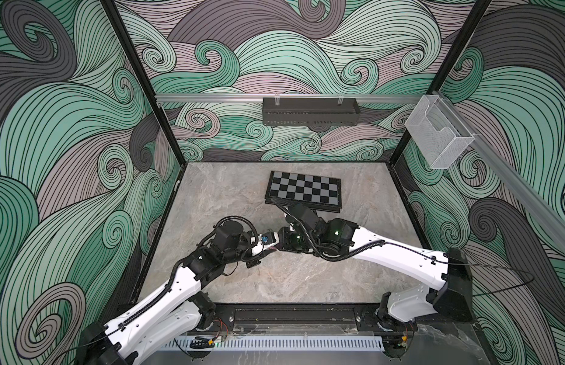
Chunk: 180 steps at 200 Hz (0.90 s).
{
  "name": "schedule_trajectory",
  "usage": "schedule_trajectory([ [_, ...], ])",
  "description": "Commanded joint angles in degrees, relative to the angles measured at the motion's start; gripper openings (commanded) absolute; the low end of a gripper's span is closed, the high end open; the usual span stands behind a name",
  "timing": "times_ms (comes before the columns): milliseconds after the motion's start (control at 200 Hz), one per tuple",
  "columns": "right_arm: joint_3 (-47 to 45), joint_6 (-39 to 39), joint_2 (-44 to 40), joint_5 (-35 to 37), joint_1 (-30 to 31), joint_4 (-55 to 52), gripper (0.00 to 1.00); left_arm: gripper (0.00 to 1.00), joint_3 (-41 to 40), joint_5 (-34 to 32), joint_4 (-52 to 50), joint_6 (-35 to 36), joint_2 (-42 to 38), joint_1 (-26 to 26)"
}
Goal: Close the paint jar lid
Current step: Screw the lid onto the paint jar.
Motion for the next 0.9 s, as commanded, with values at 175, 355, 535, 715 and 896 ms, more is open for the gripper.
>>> schedule_trajectory([
  [175,1.0,-1.9,-0.6,-0.8,1.5,1.9,0.44,0.06,2.5,0.8,11.5,1.5,-1.3,-0.5],
  [355,-1.2,-11.4,-5.3,0.8,0.3,2.0,0.63,0.06,2.6,0.7,11.2,1.5,-1.2,-0.5],
  [535,-3.6,-25.6,-10.3,0.5,-4.2,2.0,0.82,0.06,3.4,2.4,9.0,1.7,-0.8,-0.5],
  [715,-7.4,-44.8,-13.5,-5.4,-14.3,5.7,0.99,0.07,3.7,8.9,7.0,1.7,-0.1,-0.5],
  [896,-14.2,-57.6,-15.6,-29.9,-25.7,19.4,0.99,0.07,4.8,15.3,4.2,2.2,2.4,-0.5],
])
